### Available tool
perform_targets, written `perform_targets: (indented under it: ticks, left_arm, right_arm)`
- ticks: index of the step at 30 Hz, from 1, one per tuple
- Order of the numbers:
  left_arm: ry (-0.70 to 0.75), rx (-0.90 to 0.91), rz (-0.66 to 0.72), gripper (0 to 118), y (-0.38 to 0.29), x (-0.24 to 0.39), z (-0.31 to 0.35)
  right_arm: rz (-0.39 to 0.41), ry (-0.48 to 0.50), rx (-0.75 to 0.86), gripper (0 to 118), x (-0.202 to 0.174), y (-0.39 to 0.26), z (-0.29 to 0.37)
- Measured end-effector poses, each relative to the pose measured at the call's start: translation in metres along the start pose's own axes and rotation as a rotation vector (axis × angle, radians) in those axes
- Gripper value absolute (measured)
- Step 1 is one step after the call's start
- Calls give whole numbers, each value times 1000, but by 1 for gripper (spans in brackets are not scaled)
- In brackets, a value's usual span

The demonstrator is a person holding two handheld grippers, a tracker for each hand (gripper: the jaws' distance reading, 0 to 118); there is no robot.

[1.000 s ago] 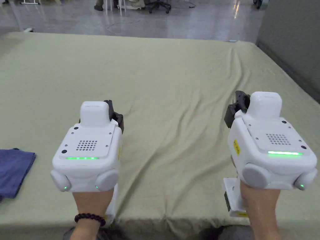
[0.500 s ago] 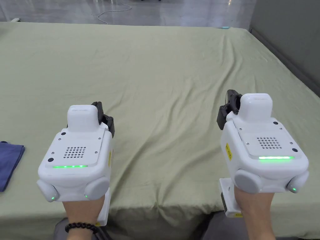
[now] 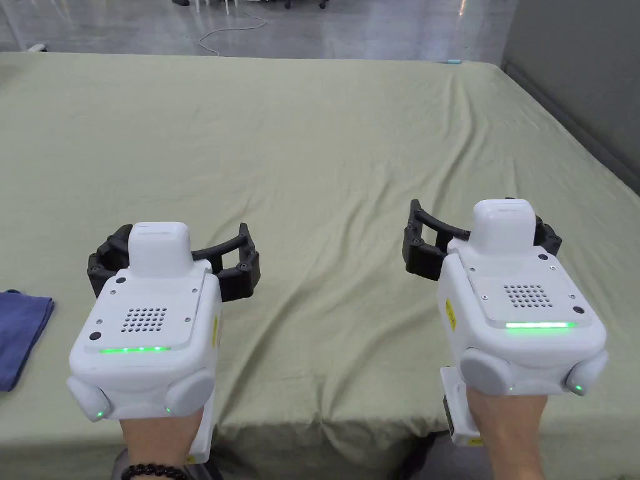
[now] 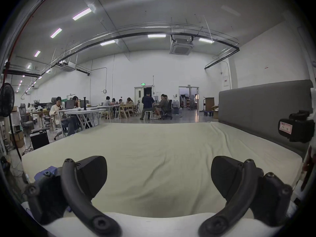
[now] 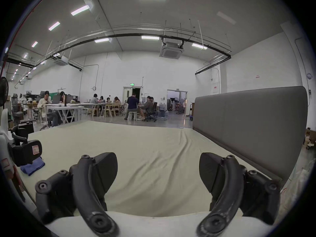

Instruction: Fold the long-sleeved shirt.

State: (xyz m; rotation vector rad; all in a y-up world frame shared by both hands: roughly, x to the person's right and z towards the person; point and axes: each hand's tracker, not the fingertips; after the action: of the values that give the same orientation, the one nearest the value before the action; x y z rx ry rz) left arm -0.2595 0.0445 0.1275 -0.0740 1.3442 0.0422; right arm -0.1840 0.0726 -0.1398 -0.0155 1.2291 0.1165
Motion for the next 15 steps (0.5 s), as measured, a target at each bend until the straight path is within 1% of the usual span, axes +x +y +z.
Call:
perform_targets:
  ticks: [6, 12, 15]
  left_arm:
    - [8, -6, -3, 118, 2, 2, 2]
    - [-7, 38, -32, 118, 1, 6, 4]
    - [5, 42, -24, 118, 4, 8, 5]
  right_arm:
    - [0, -16, 0, 99, 2, 3, 0]
    - [12, -18, 21, 98, 7, 3, 3]
    - [12, -26, 18, 99, 9, 5, 3]
